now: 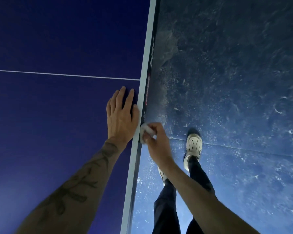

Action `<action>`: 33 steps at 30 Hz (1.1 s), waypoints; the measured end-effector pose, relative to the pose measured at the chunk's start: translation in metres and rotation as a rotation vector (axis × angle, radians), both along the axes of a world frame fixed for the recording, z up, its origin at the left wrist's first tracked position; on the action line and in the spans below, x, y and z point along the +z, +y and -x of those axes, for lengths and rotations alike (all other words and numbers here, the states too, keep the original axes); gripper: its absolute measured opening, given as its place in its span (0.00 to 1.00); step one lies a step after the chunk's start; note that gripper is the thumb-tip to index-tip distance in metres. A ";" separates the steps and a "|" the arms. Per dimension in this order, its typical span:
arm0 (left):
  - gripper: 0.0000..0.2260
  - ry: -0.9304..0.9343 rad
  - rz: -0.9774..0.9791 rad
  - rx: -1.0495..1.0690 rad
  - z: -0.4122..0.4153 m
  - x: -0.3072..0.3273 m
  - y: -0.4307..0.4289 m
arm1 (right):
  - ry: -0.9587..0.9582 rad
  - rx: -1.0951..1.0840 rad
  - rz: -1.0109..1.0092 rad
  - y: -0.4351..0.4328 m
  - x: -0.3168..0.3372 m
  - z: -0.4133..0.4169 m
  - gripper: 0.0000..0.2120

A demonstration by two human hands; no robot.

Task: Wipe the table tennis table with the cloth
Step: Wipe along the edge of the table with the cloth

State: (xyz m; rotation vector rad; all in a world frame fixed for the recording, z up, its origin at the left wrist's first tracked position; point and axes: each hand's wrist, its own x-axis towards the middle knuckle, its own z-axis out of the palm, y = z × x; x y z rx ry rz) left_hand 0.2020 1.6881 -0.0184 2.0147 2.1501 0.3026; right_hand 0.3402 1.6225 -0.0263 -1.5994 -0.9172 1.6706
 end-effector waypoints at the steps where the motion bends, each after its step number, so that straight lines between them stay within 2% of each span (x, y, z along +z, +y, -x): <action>1: 0.23 0.009 -0.010 0.004 -0.003 0.000 0.015 | 0.024 0.043 0.019 0.000 -0.002 -0.003 0.07; 4: 0.22 0.026 -0.029 0.011 -0.012 -0.003 0.055 | 0.006 0.046 0.033 0.044 -0.010 -0.010 0.05; 9: 0.21 0.055 -0.065 -0.015 -0.021 -0.006 0.114 | 0.008 -0.049 -0.101 0.149 -0.015 -0.014 0.09; 13: 0.21 0.037 -0.079 -0.025 -0.023 -0.011 0.124 | 0.041 -0.053 -0.068 0.140 -0.013 -0.012 0.11; 17: 0.22 0.009 -0.085 -0.033 -0.017 -0.014 0.124 | 0.009 -0.023 -0.066 0.117 0.000 -0.010 0.20; 21: 0.21 0.011 -0.097 -0.023 -0.016 -0.015 0.126 | -0.051 -0.009 -0.097 0.182 -0.009 -0.013 0.11; 25: 0.22 0.017 -0.089 -0.031 -0.015 -0.016 0.127 | -0.097 -0.057 -0.136 0.254 -0.014 -0.015 0.11; 33: 0.23 0.028 -0.078 -0.040 -0.012 -0.017 0.128 | -0.084 0.039 -0.012 0.193 0.002 -0.018 0.13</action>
